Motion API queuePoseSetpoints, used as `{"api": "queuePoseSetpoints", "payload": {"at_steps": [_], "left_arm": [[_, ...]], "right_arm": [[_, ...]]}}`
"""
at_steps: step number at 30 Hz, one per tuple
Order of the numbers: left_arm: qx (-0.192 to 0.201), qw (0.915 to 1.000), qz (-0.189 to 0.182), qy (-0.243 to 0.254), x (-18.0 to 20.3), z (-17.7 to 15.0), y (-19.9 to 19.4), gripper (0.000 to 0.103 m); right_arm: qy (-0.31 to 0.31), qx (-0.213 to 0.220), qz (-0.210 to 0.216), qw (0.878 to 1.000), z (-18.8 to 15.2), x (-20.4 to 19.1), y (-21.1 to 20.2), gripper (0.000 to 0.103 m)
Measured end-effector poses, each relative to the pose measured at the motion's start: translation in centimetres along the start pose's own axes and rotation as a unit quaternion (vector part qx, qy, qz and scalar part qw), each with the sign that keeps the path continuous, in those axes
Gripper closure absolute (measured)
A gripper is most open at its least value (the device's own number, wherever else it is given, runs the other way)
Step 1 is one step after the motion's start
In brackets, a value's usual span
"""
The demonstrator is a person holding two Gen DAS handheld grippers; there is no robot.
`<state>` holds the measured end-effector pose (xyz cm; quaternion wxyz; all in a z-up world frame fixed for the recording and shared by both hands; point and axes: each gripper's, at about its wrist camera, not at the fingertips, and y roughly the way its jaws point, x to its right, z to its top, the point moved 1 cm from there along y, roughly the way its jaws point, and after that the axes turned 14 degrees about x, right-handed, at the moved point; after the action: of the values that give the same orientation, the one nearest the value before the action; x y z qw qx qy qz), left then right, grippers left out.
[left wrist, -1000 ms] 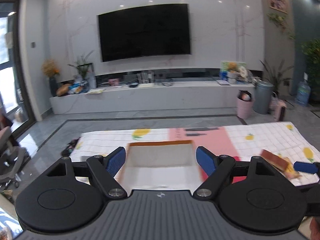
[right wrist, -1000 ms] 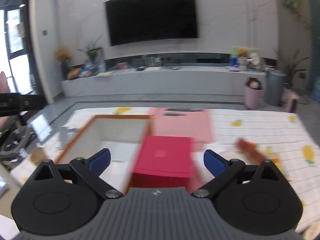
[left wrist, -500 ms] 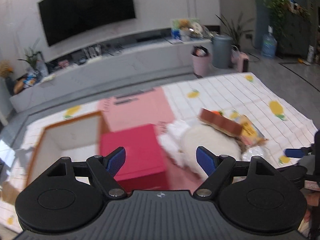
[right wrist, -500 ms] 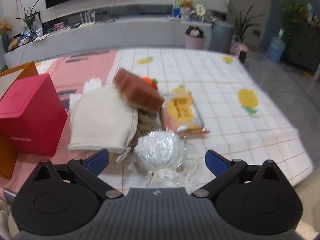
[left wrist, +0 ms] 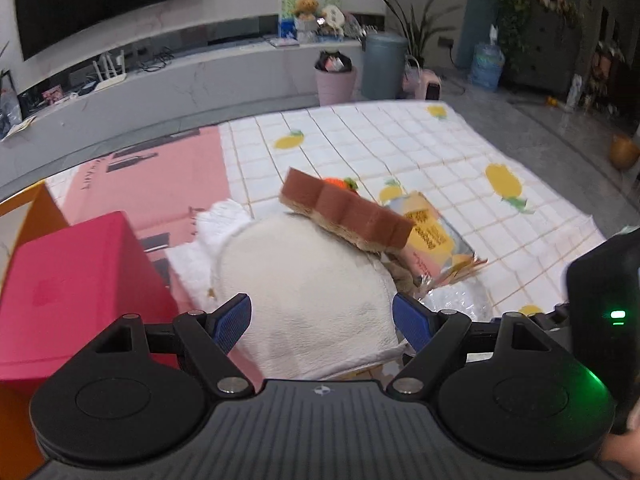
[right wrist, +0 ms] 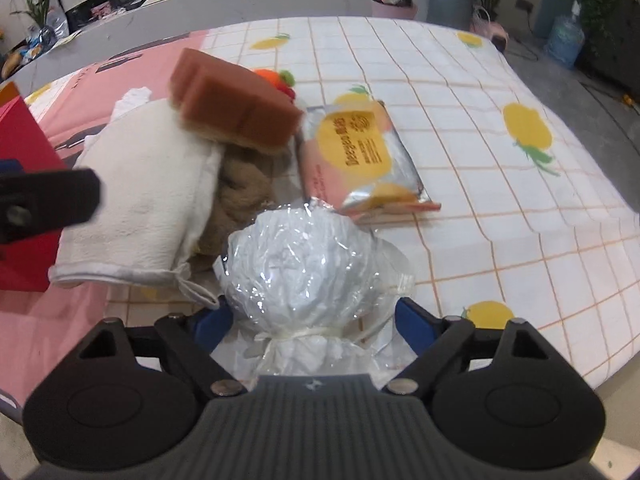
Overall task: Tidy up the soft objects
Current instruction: 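Grasp the plastic-wrapped ball with the right tool while the left tool grasps the white towel, then lift the wrapped ball and white towel and carry both toward the orange box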
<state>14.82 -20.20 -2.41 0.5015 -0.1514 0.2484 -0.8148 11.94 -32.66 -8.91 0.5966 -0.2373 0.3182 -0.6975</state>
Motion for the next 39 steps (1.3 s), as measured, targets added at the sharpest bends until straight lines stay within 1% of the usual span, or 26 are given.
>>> {"api": "queuePoseSetpoints", "payload": {"at_steps": [1,3,6,7,11,12,13,16,17,18,19,20,21,22,23,24,25,26,28,29,32,35,39], "left_arm": [[-0.001,1.0000,0.000,0.001,0.1,0.0,0.4,0.009],[-0.002,1.0000,0.007,0.002,0.2,-0.2,1.1,0.009],[-0.014,0.9997,0.018,0.012,0.6,-0.6,1.9,0.009],[-0.014,0.9997,0.017,0.014,0.7,-0.7,2.1,0.009],[-0.021,0.9996,0.011,0.014,1.3,-1.4,3.0,0.008],[-0.026,0.9995,0.011,0.012,1.3,-1.6,3.3,0.008],[-0.031,0.9994,0.011,0.009,1.4,-1.7,3.6,0.007],[-0.041,0.9990,0.015,-0.002,1.1,-2.2,4.3,0.007],[-0.041,0.9991,0.012,-0.007,0.9,-2.4,4.2,0.008],[-0.038,0.9992,0.006,-0.015,0.6,-2.5,4.1,0.011],[-0.031,0.9992,-0.003,-0.026,0.3,-2.6,3.8,0.018],[-0.024,0.9989,-0.008,-0.038,-0.1,-2.8,3.4,0.023],[-0.021,0.9984,-0.016,-0.051,-0.5,-3.0,3.2,0.032],[-0.020,0.9977,-0.021,-0.061,-0.7,-3.2,3.0,0.048],[-0.021,0.9970,-0.028,-0.070,-1.0,-3.5,2.8,0.055],[-0.022,0.9966,-0.033,-0.073,-1.2,-3.8,2.6,0.065],[-0.022,0.9967,-0.041,-0.066,-1.3,-4.1,2.5,0.081],[-0.022,0.9972,-0.044,-0.057,-1.3,-4.2,2.4,0.083],[-0.015,0.9975,-0.040,-0.057,-1.5,-4.6,1.9,0.092],[-0.006,0.9975,-0.045,-0.055,-1.6,-4.7,1.3,0.095],[0.024,0.9981,-0.046,-0.032,-1.6,-4.9,-0.6,0.096],[0.032,0.9980,-0.049,-0.023,-1.8,-4.9,-2.0,0.097],[0.047,0.9968,-0.062,-0.020,-2.3,-4.6,-3.7,0.098]], "right_arm": [[0.002,0.000,0.001,1.000,0.0,0.1,-0.1,0.020],[0.004,0.003,0.004,1.000,0.0,0.2,-0.5,0.020],[0.009,-0.011,-0.009,1.000,-0.2,0.5,-0.1,0.021],[0.014,-0.018,-0.012,1.000,-0.3,0.6,0.0,0.021],[0.016,-0.015,-0.014,1.000,-0.3,0.7,-0.2,0.024],[0.014,-0.013,-0.012,1.000,-0.3,0.7,-0.2,0.028],[0.010,-0.010,-0.012,1.000,-0.3,0.5,-0.3,0.036],[0.000,-0.001,-0.009,1.000,-0.4,0.3,-0.6,0.042],[0.001,0.001,-0.007,1.000,-0.4,0.3,-0.7,0.043],[0.002,0.002,-0.006,1.000,-0.4,0.3,-0.7,0.043],[0.002,0.002,-0.005,1.000,-0.4,0.3,-0.7,0.043],[0.000,0.002,-0.003,1.000,-0.4,0.2,-0.7,0.043],[-0.003,0.002,-0.002,1.000,-0.4,0.1,-0.7,0.043],[-0.007,0.002,-0.002,1.000,-0.4,0.0,-0.8,0.043],[-0.009,0.002,-0.001,1.000,-0.5,-0.1,-0.7,0.043],[-0.011,0.001,0.000,1.000,-0.4,-0.2,-0.7,0.043],[-0.012,0.002,0.001,1.000,-0.4,-0.2,-0.7,0.043],[-0.013,0.003,0.003,1.000,-0.4,-0.3,-0.8,0.043],[-0.013,0.007,0.004,1.000,-0.4,-0.3,-1.0,0.044],[-0.013,0.009,0.005,1.000,-0.4,-0.4,-1.2,0.044],[-0.011,0.015,0.008,1.000,-0.3,-0.3,-1.4,0.044],[-0.009,0.018,0.006,1.000,-0.2,-0.2,-1.6,0.044],[-0.008,0.025,0.010,1.000,-0.1,-0.3,-2.0,0.044]]}}
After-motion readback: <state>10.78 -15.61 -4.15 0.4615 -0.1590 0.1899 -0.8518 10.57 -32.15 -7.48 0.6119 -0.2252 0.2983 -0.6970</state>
